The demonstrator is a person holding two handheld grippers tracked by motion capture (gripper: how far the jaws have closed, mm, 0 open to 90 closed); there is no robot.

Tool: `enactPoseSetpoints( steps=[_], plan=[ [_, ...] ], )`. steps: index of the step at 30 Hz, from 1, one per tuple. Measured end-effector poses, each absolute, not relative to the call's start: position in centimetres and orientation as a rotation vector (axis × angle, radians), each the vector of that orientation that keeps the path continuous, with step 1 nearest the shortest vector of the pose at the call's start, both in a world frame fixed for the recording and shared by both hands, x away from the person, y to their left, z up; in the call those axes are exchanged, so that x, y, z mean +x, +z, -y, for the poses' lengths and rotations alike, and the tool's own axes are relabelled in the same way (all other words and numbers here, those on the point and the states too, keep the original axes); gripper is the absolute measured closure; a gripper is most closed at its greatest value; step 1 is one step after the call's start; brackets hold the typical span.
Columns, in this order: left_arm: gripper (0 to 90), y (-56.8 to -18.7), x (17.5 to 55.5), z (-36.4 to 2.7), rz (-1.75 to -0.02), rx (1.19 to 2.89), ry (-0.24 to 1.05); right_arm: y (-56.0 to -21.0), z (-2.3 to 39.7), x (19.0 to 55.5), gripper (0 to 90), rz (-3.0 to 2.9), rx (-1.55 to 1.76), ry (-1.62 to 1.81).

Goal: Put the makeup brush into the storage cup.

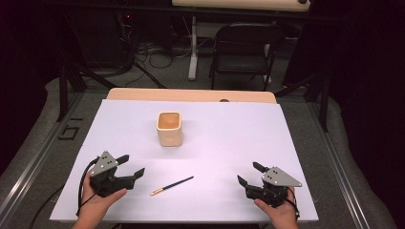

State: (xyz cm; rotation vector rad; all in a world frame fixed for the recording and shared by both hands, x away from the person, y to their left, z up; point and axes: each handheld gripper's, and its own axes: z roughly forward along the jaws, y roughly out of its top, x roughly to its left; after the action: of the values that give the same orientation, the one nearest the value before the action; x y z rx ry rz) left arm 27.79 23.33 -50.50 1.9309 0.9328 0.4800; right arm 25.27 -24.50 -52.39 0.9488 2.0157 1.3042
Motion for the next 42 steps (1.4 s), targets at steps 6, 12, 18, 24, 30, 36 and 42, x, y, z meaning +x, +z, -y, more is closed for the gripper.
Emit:
enactPoseSetpoints(
  steps=[6,12,18,24,30,36,42],
  plan=[
    [25.0,-50.2,28.1,-23.2,-0.946,2.002,0.447,-52.4,24.6,25.2,27.7,-2.013,0.952,1.306],
    [26.0,-50.0,28.5,-23.4,-0.968,2.063,0.414,-52.4,24.6,25.3,27.7,-2.013,0.955,1.305],
    [26.2,-49.6,29.1,-23.6,-1.0,2.151,0.385,-52.4,24.6,25.3,27.7,-2.012,0.964,1.306],
    [26.9,-49.4,29.7,-23.8,-1.049,2.221,0.355,-52.5,24.6,25.3,27.7,-2.012,0.965,1.305],
    [27.6,-49.6,30.6,-24.0,-1.128,2.287,0.295,-52.5,24.6,25.2,27.7,-2.014,0.966,1.304],
    [27.7,-49.5,31.5,-24.0,-1.175,2.336,0.268,-52.5,24.6,25.3,27.7,-2.014,0.967,1.308],
    [27.7,-49.5,32.2,-24.0,-1.231,2.376,0.222,-52.5,24.6,25.2,27.7,-2.026,0.969,1.305]
  ],
)
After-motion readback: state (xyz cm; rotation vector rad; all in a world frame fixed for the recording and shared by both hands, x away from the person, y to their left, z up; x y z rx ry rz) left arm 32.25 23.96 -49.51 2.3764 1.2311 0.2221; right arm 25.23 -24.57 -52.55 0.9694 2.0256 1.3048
